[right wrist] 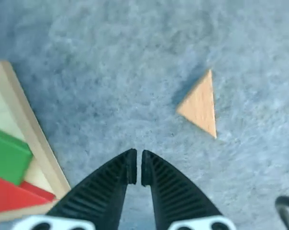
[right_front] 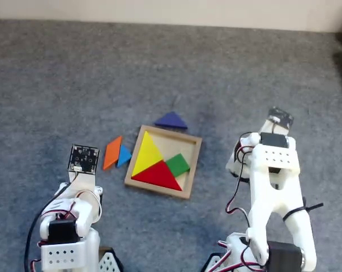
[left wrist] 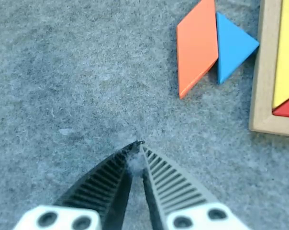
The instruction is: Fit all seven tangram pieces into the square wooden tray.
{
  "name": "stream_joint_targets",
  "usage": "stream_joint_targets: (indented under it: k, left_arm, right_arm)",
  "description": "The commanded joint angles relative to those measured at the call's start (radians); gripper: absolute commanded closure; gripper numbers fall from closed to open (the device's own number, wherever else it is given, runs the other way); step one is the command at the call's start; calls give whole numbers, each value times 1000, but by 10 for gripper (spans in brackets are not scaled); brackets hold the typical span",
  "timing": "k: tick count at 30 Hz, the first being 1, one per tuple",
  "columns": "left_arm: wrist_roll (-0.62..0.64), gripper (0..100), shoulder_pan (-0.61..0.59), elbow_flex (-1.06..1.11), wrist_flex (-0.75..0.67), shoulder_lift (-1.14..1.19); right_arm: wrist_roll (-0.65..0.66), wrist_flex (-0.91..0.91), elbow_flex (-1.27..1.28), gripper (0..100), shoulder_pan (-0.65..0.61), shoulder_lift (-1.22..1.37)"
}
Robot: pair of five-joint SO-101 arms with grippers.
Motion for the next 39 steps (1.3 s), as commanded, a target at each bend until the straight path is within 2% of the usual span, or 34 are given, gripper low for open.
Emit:
stream_joint_targets:
  k: [1, 3, 8, 10, 14, 19, 22, 29, 39]
  left_arm:
    - [-3, 993, -1, 7, 3, -1]
    - [-3, 993, -1, 7, 3, -1]
    - [-3, 993, -1, 7, 3, -1]
    - [-3, 993, -1, 7, 3, -1]
    - [-3, 993, -1, 7, 3, -1]
    - [-3, 993, -1, 7, 3, -1]
    - [-3, 993, -1, 7, 3, -1]
    - [-3, 993, -1, 7, 3, -1]
    - [-3, 993, -1, 7, 3, -1]
  right_arm:
    - [-54, -18, -10, 960, -13, -31]
    - [-58, -30, -10, 931, -13, -31]
    - [-84, -137, -2, 765, -10, -31]
    - [-126, -159, -5, 764, 12, -31]
    - [-124, -163, -2, 764, 67, -31]
    - [3, -159, 1, 764, 99, -15]
    - [35, -162, -7, 764, 125, 64]
    - [71, -163, -39, 764, 124, 298]
    - [77, -160, -77, 764, 125, 317]
